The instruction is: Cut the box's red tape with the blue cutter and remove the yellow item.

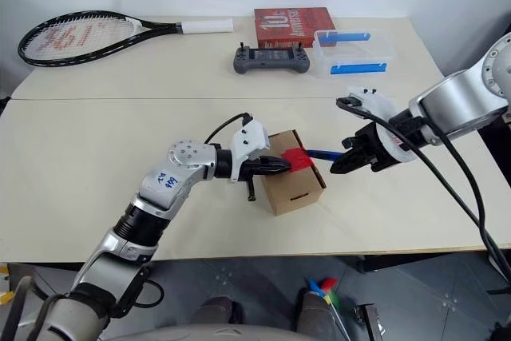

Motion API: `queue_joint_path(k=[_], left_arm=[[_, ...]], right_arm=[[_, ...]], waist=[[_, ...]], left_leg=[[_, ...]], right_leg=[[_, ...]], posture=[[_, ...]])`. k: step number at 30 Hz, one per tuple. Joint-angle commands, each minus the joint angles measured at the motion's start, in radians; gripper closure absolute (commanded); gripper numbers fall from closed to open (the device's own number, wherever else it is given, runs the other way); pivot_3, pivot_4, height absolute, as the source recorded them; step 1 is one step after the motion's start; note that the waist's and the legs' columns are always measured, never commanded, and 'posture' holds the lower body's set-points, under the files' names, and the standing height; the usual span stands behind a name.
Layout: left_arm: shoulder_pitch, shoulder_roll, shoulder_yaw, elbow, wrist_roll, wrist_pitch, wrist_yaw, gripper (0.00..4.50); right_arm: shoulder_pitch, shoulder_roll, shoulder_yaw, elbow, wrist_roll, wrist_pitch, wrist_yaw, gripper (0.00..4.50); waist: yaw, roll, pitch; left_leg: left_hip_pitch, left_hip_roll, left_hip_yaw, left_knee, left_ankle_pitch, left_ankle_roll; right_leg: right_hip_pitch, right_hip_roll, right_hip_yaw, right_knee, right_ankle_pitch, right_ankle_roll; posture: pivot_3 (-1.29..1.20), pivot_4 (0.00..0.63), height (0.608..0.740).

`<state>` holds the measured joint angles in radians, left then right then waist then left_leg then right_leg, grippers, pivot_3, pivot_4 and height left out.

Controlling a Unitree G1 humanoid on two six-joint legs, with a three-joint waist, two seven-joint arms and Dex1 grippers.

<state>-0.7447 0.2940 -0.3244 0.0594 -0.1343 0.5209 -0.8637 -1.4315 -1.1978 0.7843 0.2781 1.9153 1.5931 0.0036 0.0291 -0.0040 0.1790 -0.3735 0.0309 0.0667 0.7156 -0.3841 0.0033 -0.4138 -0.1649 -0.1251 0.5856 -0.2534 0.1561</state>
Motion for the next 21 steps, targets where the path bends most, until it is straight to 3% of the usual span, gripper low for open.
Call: queue_joint_path(k=[1, 11, 21], left_arm=[[0.047, 0.007, -0.066, 0.040, 0.039, 0.052, 0.001, 4.50], [0.056, 0.007, -0.068, 0.032, 0.041, 0.057, 0.005, 4.50], [0.057, 0.007, -0.071, 0.033, 0.039, 0.060, 0.004, 4.50]], right_arm=[[-0.036, -0.023, 0.033, -0.046, 0.057, 0.021, 0.088, 4.34], [-0.073, -0.081, 0.103, -0.118, 0.057, 0.021, 0.202, 4.34], [-0.001, -0.133, 0.099, -0.152, 0.057, 0.021, 0.220, 4.34]], waist=[[0.000, 0.000, 0.000], [0.001, 0.000, 0.000], [0.001, 0.000, 0.000]], left_leg=[[0.000, 0.000, 0.000, 0.000, 0.000, 0.000], [0.000, 0.000, 0.000, 0.000, -0.001, 0.000], [0.000, 0.000, 0.000, 0.001, -0.001, 0.000]], right_leg=[[0.000, 0.000, 0.000, 0.000, 0.000, 0.000], [0.000, 0.000, 0.000, -0.001, 0.000, 0.000], [0.000, 0.000, 0.000, -0.001, 0.000, 0.000]], posture=[[0.00, 0.150, 0.740], [0.00, 0.150, 0.740], [0.00, 0.150, 0.740]])
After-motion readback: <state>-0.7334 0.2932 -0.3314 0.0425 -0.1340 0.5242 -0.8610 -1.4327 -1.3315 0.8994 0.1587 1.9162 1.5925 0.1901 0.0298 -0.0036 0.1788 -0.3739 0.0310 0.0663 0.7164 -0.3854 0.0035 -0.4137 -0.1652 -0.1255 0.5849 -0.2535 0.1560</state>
